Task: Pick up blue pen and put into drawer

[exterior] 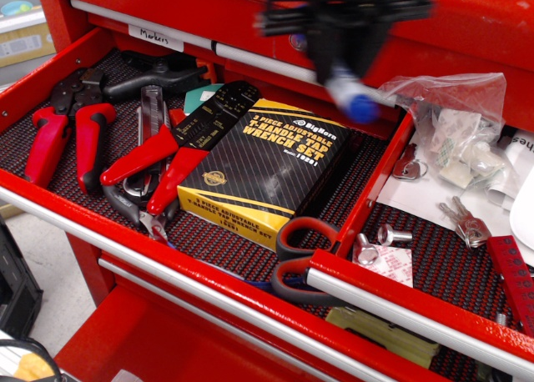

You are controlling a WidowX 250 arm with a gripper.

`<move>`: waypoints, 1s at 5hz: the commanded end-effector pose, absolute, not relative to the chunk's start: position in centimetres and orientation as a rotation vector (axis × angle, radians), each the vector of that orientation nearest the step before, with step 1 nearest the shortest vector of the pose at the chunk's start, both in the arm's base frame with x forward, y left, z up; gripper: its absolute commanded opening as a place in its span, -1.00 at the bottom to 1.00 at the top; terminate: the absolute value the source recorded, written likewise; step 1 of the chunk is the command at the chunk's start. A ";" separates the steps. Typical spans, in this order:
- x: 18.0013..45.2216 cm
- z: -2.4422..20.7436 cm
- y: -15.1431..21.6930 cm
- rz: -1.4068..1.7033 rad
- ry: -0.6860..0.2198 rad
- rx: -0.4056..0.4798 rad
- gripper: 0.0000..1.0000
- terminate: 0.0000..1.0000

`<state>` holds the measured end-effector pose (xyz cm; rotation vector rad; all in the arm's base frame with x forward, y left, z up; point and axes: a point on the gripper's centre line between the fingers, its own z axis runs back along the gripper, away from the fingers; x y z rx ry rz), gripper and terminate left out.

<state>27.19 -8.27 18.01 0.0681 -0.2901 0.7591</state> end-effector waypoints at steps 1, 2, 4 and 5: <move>26.0 22.1 -16.2 0.708 -0.389 0.006 1.00 -1.00; 26.0 22.1 -16.2 0.708 -0.389 0.006 1.00 -1.00; 26.0 22.1 -16.2 0.708 -0.389 0.006 1.00 -1.00; 26.0 22.1 -16.2 0.708 -0.389 0.006 1.00 1.00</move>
